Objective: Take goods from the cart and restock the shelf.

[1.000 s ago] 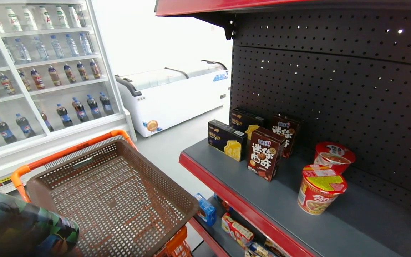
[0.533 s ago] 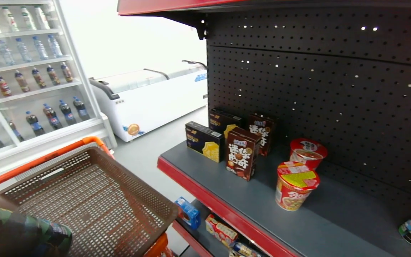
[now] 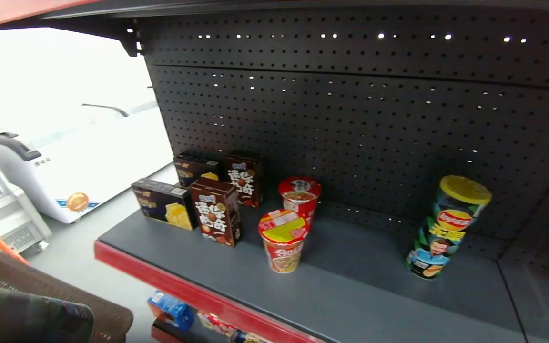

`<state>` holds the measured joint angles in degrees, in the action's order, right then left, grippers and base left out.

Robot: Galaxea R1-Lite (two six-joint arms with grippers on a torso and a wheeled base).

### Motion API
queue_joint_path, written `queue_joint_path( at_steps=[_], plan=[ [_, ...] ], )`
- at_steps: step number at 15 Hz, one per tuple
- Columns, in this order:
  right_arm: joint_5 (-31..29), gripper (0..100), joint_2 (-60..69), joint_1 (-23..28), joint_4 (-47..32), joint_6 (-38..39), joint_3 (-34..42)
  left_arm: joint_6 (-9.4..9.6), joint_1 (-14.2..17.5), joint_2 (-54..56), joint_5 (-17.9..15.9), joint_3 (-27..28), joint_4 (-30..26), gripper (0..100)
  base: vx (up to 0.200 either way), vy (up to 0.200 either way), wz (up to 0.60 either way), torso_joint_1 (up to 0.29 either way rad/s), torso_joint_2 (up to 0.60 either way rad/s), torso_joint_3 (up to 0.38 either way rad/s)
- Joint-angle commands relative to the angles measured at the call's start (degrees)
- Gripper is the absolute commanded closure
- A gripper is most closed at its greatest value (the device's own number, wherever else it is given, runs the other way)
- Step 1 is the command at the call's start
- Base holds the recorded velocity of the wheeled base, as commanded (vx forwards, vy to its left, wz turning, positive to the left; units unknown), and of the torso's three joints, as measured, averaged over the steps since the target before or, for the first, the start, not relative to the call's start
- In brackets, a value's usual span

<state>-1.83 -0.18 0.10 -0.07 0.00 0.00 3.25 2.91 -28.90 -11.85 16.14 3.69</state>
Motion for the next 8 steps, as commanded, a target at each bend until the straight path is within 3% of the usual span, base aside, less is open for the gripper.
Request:
queue_joint_path(
  at_steps=[1, 5, 8],
  plan=[
    [-0.02, 0, -0.08, -0.01, -0.01, 0.00, 0.00, 0.00, -0.01, -0.01, -0.02, 0.47, 0.09, 100, 0.000, 0.000, -0.60, 0.007, 0.01, 0.002],
    [-0.02, 0, 0.01, -0.01, -0.01, 0.09, 0.00, 0.00, 0.07, 1.66, 0.07, 0.47, 0.00, 100, 0.000, 0.000, -0.60, 0.005, 0.00, 0.002],
    [-0.02, 0, -0.08, -0.01, -0.01, 0.09, 0.00, 0.00, 0.07, 2.36, 0.07, 3.99, 0.00, 100, 0.000, 0.000, 0.00, 0.000, 0.00, 0.000]
  ],
)
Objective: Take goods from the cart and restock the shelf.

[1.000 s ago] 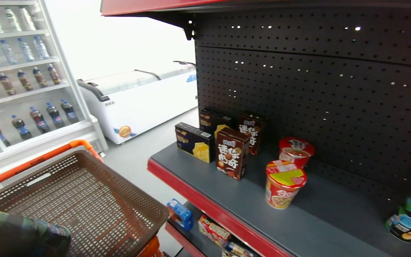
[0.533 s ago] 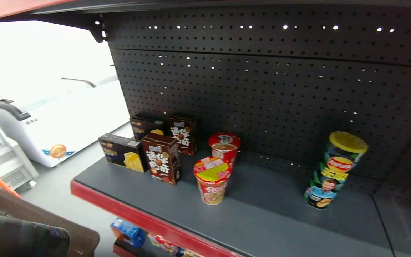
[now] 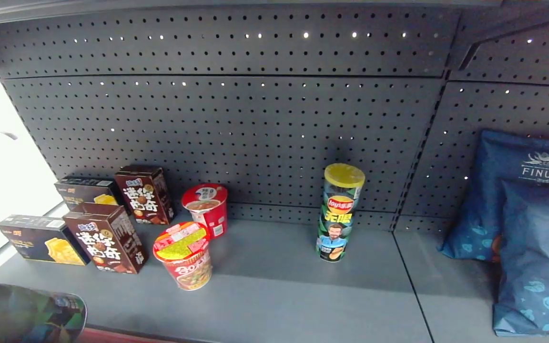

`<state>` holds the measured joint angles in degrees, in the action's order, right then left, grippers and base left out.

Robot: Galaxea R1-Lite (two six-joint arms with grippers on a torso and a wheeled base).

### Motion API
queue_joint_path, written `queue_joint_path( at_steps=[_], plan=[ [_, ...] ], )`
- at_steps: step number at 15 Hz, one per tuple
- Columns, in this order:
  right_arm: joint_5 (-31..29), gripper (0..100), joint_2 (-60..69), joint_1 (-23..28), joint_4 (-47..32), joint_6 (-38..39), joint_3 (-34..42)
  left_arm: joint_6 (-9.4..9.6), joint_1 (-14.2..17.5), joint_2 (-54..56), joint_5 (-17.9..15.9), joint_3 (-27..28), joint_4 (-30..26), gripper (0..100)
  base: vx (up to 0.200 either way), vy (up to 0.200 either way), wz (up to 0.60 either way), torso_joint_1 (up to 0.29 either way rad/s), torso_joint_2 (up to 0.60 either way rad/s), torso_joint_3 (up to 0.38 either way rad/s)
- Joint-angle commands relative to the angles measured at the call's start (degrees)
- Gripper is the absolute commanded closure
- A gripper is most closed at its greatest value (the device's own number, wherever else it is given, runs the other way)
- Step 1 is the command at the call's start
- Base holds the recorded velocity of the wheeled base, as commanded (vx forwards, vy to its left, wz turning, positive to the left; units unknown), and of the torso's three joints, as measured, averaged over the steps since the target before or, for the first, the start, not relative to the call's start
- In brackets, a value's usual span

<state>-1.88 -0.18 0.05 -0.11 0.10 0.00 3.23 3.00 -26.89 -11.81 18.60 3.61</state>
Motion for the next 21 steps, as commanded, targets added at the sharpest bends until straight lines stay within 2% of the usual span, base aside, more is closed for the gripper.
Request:
queue_joint_path(
  at_steps=[1, 4, 6, 9, 21],
  plan=[
    [0.03, 0, -0.08, 0.04, 0.02, -0.01, 0.00, 0.02, -0.10, 0.35, 0.04, 2.49, 0.00, 100, 0.000, 0.000, 0.00, 0.000, 0.00, 0.000],
    [0.03, 0, -0.08, 0.04, 0.02, -0.01, 0.00, 0.20, -0.54, 2.02, -0.40, 5.13, -5.98, 100, 0.000, 0.000, 0.00, 0.000, 0.00, 0.000],
    [0.03, 0, 0.01, 0.04, 0.02, -0.01, 0.00, 0.20, -1.59, 4.13, -0.32, 4.51, -7.30, 100, 0.000, 0.000, 0.00, 0.000, 0.00, 0.000],
    [0.03, 0, 0.01, 0.04, 0.02, -0.01, 0.00, 0.20, -1.68, 5.89, -0.32, 5.04, -10.46, 100, 0.000, 0.000, -0.60, -0.004, 0.00, 0.001],
    [0.30, 0, -0.08, 0.04, -0.07, -0.45, -0.09, 0.37, -1.59, 5.89, -0.14, 6.71, -10.82, 100, 0.000, 0.000, 0.00, 0.000, 0.00, 0.000]
  ],
)
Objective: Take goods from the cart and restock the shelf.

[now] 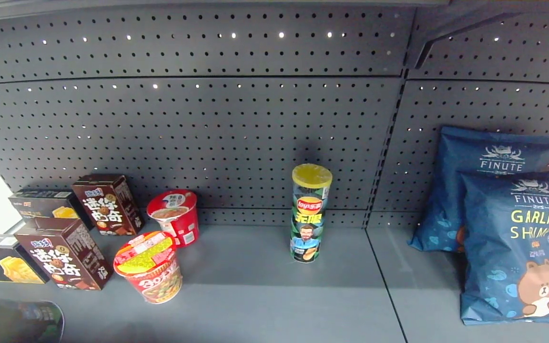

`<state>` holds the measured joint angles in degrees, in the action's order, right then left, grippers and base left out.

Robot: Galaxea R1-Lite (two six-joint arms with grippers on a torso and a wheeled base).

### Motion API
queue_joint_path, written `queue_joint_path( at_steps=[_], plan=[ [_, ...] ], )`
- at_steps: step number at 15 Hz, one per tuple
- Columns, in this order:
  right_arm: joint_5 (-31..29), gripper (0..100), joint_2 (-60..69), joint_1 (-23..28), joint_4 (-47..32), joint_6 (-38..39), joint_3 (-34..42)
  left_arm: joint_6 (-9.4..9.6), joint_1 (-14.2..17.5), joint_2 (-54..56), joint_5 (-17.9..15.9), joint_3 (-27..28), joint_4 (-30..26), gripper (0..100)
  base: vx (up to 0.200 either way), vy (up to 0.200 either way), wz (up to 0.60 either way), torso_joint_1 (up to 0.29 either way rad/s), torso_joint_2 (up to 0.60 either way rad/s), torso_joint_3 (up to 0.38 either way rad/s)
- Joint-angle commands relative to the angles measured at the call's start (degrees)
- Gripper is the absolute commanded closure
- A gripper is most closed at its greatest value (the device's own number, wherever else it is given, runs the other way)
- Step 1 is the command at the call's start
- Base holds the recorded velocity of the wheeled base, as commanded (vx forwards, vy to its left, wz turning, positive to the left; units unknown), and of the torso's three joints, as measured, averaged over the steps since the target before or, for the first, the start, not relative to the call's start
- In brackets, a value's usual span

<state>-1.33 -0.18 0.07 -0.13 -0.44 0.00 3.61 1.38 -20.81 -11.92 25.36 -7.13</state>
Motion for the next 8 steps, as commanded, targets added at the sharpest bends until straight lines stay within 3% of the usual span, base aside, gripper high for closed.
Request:
queue_joint_path(
  at_steps=[1, 3, 4, 5, 7, 8],
  plan=[
    [0.63, 0, -0.08, -0.07, -0.13, -1.23, -0.18, 0.00, 0.20, -0.11, 0.15, 0.22, -0.16, 100, 0.000, 0.000, 0.00, 0.000, 0.00, 0.000],
    [-0.52, 0, -5.44, 2.74, 0.31, 1.76, -1.14, 0.00, 1.26, -0.28, 1.99, 1.36, -0.51, 100, 0.000, 0.000, 0.00, 0.000, 0.00, 0.000],
    [-0.52, 0, -7.29, 3.53, 0.13, 2.81, -7.47, 0.17, 2.14, -0.37, 3.40, 1.71, -1.13, 100, 0.000, 0.000, 0.00, 0.000, 0.00, 0.000],
    [-0.60, 0, -16.78, 3.79, -6.99, 3.69, -20.57, 1.23, 3.72, 0.07, 5.59, 3.82, -3.68, 100, 0.000, 0.000, 0.00, 0.000, 0.00, 0.000],
    [8.45, 0, -12.03, -1.74, -9.53, -4.48, -15.73, 3.51, 4.95, 2.35, 5.95, 7.25, -11.50, 100, 0.000, 0.000, 0.00, 0.000, 0.00, 0.000],
    [12.14, 0, -12.74, -4.64, -8.22, -4.40, -15.64, 4.13, 4.95, 2.26, 5.95, 8.39, -13.26, 100, 0.000, 0.000, 0.00, 0.000, 0.00, 0.000]
  ],
)
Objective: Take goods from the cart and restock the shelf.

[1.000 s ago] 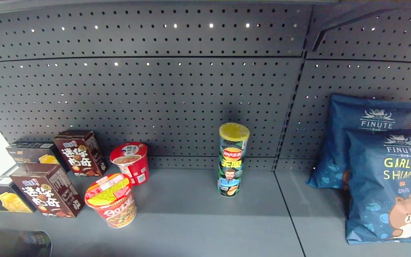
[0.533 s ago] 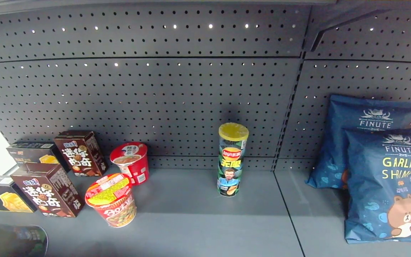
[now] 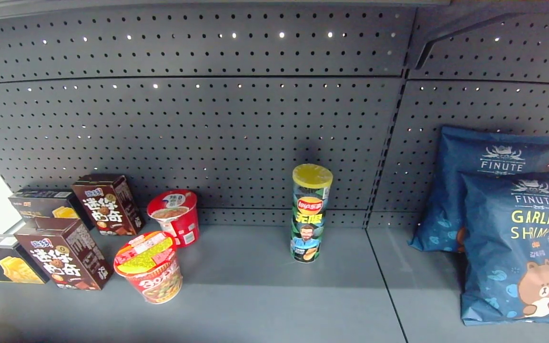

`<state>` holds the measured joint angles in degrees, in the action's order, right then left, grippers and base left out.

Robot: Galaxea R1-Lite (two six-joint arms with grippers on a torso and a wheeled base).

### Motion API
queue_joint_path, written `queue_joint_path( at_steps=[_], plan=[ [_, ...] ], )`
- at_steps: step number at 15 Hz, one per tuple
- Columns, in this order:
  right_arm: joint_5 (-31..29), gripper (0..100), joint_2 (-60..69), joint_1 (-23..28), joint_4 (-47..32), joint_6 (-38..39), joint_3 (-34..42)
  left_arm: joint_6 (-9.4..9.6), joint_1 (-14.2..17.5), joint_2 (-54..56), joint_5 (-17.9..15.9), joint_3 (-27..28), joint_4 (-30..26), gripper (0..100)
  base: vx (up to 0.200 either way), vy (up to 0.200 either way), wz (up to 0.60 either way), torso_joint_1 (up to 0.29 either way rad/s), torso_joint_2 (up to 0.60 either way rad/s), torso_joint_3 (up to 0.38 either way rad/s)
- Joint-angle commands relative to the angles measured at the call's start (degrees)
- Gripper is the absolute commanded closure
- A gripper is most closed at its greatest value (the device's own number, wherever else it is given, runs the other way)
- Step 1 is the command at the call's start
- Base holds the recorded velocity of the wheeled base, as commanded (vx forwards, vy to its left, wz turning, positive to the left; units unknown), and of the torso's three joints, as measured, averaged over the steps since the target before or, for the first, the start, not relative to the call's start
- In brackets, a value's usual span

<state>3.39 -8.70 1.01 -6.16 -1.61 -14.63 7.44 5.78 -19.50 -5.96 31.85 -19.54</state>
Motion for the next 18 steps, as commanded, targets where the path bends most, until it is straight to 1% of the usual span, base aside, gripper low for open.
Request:
queue_joint_path(
  at_steps=[1, 2, 3, 4, 5, 6, 7, 8, 9, 10, 11, 12, 13, 14, 16, 18],
  plan=[
    [10.41, 0, -5.89, -8.13, -1.14, -3.14, -1.89, 0.30, 0.55, 0.70, -0.10, 1.63, -0.94, 100, 0.000, 0.000, 0.00, 0.000, 0.00, 0.000],
    [13.57, 0, -10.19, -10.94, -0.88, -2.52, -4.09, 0.39, 0.29, 0.26, -0.19, 1.72, -0.85, 100, 0.000, 0.000, 0.00, 0.000, 0.00, 0.000],
    [14.63, 0, -15.03, -12.79, -0.61, -2.61, -6.47, 0.39, 0.29, -1.15, -0.45, 2.07, -0.59, 100, 0.000, 0.000, 0.00, 0.000, 0.00, 0.000],
    [14.63, 0, -19.33, -13.49, 0.88, -2.52, -7.87, 0.30, 0.20, -1.94, -0.63, 2.07, -0.41, 100, 0.000, 0.000, 0.00, 0.000, 0.00, 0.000],
    [14.80, 0, -23.02, -13.49, 4.22, -2.79, -7.52, 0.21, 0.11, -2.20, -0.72, 1.90, -0.15, 100, 0.000, 0.000, 0.00, 0.000, 0.00, 0.000],
    [15.16, 0, -27.33, -14.02, 9.85, -2.52, -7.08, 0.03, -0.24, -2.91, -0.98, 1.54, 0.47, 100, 0.000, 0.000, 0.00, 0.000, 0.00, 0.000],
    [16.12, 0, -36.03, -16.74, 18.99, -2.70, -6.55, -0.14, -1.30, -3.96, -2.56, 1.19, 1.26, 100, 0.000, 0.000, 0.00, 0.000, 0.00, 0.000],
    [16.21, 0, -42.10, -18.68, 23.73, -3.14, -6.73, -0.14, -1.91, -5.19, -3.09, 1.19, 1.61, 100, 0.000, 0.000, 0.00, 0.000, 0.00, 0.000],
    [16.30, 0, -47.81, -20.88, 27.95, -4.54, -6.90, -0.84, -2.26, -6.25, -3.18, 1.28, 1.79, 100, 0.000, 0.000, 0.00, 0.000, 0.00, 0.000],
    [16.39, 0, -54.14, -22.81, 32.87, -6.30, -7.52, -2.34, -3.23, -7.13, -3.18, 1.10, 3.02, 100, 0.000, 0.000, 0.00, 0.000, 0.00, 0.000],
    [18.41, 0, -58.71, -23.42, 37.27, -6.74, -8.05, -3.92, -4.20, -7.57, -3.09, 0.31, 4.95, 100, 0.000, 0.000, 0.00, 0.000, 0.00, 0.000],
    [24.65, 0, -62.40, -23.34, 40.61, -6.92, -9.37, -5.06, -4.90, -7.92, -3.00, -0.74, 7.06, 100, 0.000, 0.000, 0.00, 0.000, 0.00, 0.000],
    [29.48, 0, -65.48, -23.07, 42.19, -7.00, -11.30, -5.50, -4.99, -7.92, -3.18, -1.27, 8.29, 100, 0.000, 0.000, 0.00, 0.000, 0.00, 0.000],
    [30.98, 0, -67.32, -23.07, 42.81, -7.18, -12.53, -5.50, -5.08, -7.83, -3.27, -1.36, 8.38, 100, 0.000, 0.000, 0.00, 0.000, 0.00, 0.000],
    [34.67, 0, -74.70, -23.60, 45.27, -8.85, -16.40, -5.50, -6.66, -7.83, -3.18, -1.00, 8.47, 100, 0.000, 0.000, 0.00, 0.000, 0.00, 0.000],
    [37.48, 0, -79.71, -24.13, 46.59, -9.03, -19.12, -5.50, -6.92, -7.83, -3.18, -1.00, 8.47, 100, 0.000, 0.000, 0.00, 0.000, 0.00, 0.000]
  ],
)
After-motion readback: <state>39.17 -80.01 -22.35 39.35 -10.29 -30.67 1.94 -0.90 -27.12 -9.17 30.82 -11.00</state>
